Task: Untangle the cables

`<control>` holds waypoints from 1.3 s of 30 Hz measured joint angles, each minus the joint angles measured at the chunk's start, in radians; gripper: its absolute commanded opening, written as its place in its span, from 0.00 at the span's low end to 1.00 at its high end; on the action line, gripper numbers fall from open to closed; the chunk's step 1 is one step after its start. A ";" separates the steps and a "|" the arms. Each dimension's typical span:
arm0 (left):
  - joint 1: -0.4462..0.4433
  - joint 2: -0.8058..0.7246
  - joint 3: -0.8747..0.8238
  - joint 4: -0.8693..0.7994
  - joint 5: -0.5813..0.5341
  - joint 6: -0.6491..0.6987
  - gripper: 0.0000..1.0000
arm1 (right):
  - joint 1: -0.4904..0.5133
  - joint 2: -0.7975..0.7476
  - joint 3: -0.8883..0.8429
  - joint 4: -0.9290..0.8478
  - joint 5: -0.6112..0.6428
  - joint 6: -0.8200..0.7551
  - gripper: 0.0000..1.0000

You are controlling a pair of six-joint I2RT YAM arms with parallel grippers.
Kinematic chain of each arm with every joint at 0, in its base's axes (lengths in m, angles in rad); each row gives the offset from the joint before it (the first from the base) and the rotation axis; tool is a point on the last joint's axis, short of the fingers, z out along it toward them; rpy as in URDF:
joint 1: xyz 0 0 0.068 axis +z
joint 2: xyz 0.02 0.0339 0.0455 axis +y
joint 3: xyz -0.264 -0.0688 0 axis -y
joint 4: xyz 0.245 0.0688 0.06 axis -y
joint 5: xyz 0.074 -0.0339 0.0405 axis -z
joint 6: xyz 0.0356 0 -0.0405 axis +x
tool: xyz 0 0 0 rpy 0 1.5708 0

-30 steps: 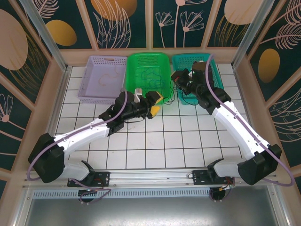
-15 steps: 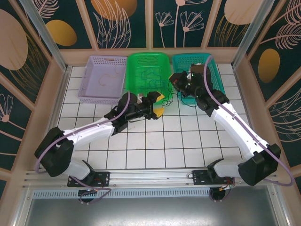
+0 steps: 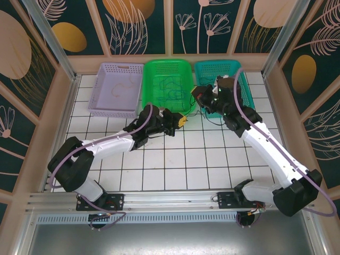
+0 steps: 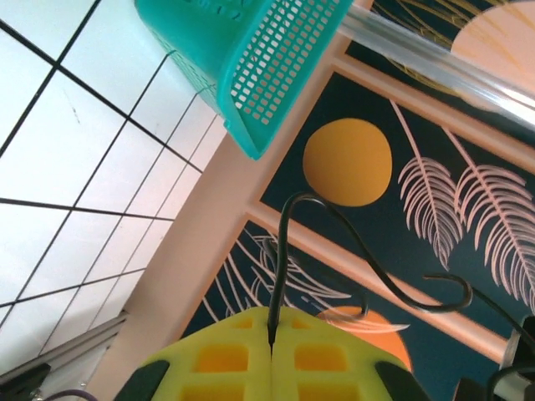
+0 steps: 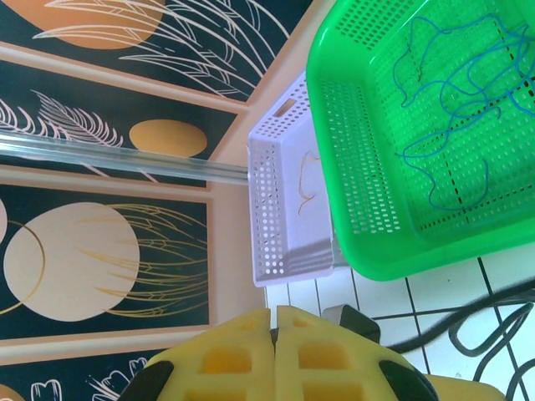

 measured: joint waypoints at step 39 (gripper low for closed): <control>-0.135 0.038 0.373 -0.868 0.119 1.572 0.00 | -0.460 0.366 0.426 0.069 -0.300 0.043 0.00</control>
